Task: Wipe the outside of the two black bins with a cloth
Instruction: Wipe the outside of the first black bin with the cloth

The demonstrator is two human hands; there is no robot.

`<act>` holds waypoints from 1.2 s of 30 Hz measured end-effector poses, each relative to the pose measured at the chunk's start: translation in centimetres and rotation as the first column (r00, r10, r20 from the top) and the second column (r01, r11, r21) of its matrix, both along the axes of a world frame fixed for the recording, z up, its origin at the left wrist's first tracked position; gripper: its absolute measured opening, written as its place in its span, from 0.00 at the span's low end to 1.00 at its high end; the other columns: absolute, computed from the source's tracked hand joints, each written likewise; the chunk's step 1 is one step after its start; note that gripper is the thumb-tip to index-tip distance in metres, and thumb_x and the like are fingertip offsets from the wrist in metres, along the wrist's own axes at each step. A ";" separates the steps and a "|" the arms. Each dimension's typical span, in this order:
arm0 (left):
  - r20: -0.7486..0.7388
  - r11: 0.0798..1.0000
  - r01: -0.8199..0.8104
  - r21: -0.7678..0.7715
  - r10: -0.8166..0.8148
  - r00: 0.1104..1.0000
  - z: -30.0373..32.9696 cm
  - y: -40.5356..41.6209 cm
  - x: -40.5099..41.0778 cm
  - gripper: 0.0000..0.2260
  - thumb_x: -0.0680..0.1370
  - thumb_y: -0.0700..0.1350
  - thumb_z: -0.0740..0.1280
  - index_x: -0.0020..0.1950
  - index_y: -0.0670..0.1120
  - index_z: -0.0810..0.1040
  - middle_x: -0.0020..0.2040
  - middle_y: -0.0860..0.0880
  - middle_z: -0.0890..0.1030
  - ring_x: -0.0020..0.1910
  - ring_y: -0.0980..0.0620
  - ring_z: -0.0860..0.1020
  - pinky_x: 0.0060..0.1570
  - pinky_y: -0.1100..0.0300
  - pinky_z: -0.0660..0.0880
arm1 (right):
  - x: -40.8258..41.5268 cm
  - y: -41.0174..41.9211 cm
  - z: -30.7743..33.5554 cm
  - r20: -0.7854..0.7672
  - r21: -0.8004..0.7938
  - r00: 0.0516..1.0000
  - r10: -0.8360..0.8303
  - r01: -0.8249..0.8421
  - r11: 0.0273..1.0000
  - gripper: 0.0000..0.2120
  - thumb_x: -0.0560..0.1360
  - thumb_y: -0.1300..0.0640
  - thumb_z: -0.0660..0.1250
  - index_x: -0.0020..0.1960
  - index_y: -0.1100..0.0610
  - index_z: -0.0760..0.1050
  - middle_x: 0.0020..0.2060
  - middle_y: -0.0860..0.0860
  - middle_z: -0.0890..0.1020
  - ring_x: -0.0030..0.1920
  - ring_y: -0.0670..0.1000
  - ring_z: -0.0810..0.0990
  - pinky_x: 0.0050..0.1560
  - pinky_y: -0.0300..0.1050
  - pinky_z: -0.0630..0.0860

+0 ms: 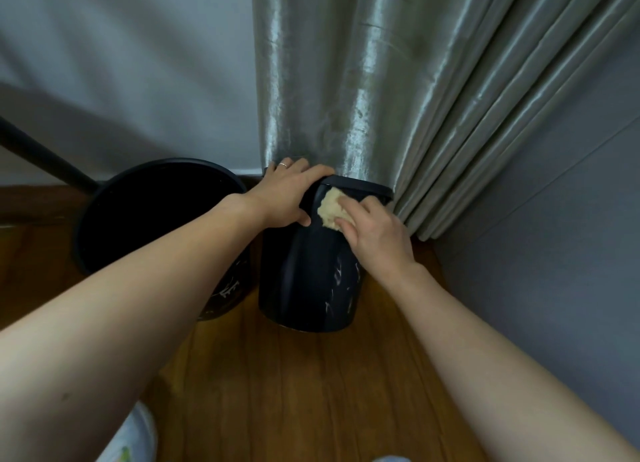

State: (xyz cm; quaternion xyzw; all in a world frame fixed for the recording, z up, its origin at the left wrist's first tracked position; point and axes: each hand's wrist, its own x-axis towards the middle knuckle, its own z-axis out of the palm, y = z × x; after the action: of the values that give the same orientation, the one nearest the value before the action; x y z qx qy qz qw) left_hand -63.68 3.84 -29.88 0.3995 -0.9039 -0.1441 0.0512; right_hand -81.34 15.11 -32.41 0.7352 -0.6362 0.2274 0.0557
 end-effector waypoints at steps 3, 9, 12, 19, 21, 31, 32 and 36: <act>0.005 1.000 -0.004 0.006 0.004 1.000 0.3 0.3 0.0 0.43 0.66 0.48 0.78 0.75 0.57 0.58 0.65 0.47 0.69 0.66 0.41 0.63 0.69 0.38 0.59 | -0.1 1.1 -0.4 -0.005 0.049 0.999 0.031 -0.031 0.998 0.16 0.75 0.53 0.71 0.62 0.54 0.77 0.42 0.55 0.75 0.39 0.56 0.77 0.32 0.49 0.77; 0.037 1.000 0.001 -0.006 -0.001 0.999 0.7 0.9 -0.8 0.44 0.68 0.48 0.77 0.77 0.56 0.56 0.66 0.46 0.68 0.68 0.41 0.63 0.70 0.36 0.56 | -0.2 1.6 0.8 -0.007 0.104 0.999 -0.037 0.038 0.994 0.16 0.76 0.52 0.69 0.63 0.52 0.77 0.44 0.55 0.76 0.41 0.57 0.78 0.36 0.47 0.73; 0.037 1.000 0.007 -0.003 -0.007 0.999 0.6 1.0 -0.6 0.43 0.68 0.48 0.77 0.77 0.56 0.56 0.67 0.46 0.68 0.69 0.40 0.63 0.70 0.36 0.56 | 0.1 1.9 1.6 -0.017 0.160 0.998 -0.061 0.063 0.985 0.17 0.78 0.50 0.67 0.65 0.51 0.75 0.47 0.55 0.76 0.45 0.57 0.78 0.40 0.49 0.75; 0.045 1.000 0.029 0.008 -0.029 0.999 1.0 1.6 -0.4 0.42 0.69 0.47 0.76 0.76 0.55 0.56 0.68 0.45 0.67 0.71 0.40 0.61 0.72 0.35 0.53 | 0.2 1.9 3.4 -0.127 0.278 0.989 -0.073 0.106 0.955 0.18 0.80 0.46 0.61 0.69 0.49 0.70 0.53 0.54 0.76 0.51 0.56 0.77 0.45 0.49 0.73; 0.046 0.998 0.060 -0.011 -0.060 0.997 1.3 1.6 -0.9 0.41 0.69 0.45 0.76 0.76 0.52 0.56 0.70 0.45 0.65 0.72 0.41 0.59 0.72 0.34 0.51 | -0.2 1.7 3.4 -0.119 0.277 0.990 -0.069 0.100 0.956 0.19 0.80 0.46 0.61 0.69 0.49 0.70 0.53 0.54 0.75 0.51 0.56 0.76 0.45 0.49 0.73; 0.031 0.997 0.076 -0.022 -0.075 0.997 0.8 0.3 -1.8 0.46 0.65 0.48 0.78 0.77 0.58 0.56 0.65 0.48 0.68 0.66 0.43 0.63 0.69 0.47 0.56 | -2.0 0.0 1.5 0.013 0.146 1.000 -0.007 0.005 0.989 0.17 0.79 0.50 0.66 0.66 0.53 0.75 0.47 0.54 0.77 0.45 0.55 0.77 0.41 0.47 0.73; 0.032 0.997 0.071 -0.031 -0.070 0.997 0.8 0.2 -1.9 0.46 0.65 0.48 0.78 0.77 0.58 0.56 0.65 0.48 0.68 0.66 0.43 0.63 0.68 0.47 0.56 | -2.1 0.0 1.1 0.026 0.128 0.999 -0.027 0.024 0.991 0.17 0.79 0.50 0.66 0.66 0.53 0.75 0.47 0.54 0.77 0.45 0.55 0.77 0.41 0.46 0.72; 0.060 0.997 0.068 -0.029 -0.066 0.996 0.7 -0.3 -2.1 0.46 0.67 0.48 0.78 0.78 0.57 0.55 0.64 0.46 0.69 0.65 0.43 0.64 0.67 0.49 0.58 | -2.2 1.9 -1.8 0.047 0.101 0.997 0.064 -0.069 0.993 0.16 0.78 0.50 0.64 0.64 0.54 0.76 0.44 0.54 0.76 0.41 0.54 0.77 0.35 0.51 0.78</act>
State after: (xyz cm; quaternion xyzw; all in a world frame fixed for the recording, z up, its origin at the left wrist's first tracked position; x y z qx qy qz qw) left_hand -65.74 3.58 -29.14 0.3721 -0.9201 -0.1200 0.0260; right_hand -83.59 17.06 -34.23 0.7527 -0.6232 0.2122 -0.0035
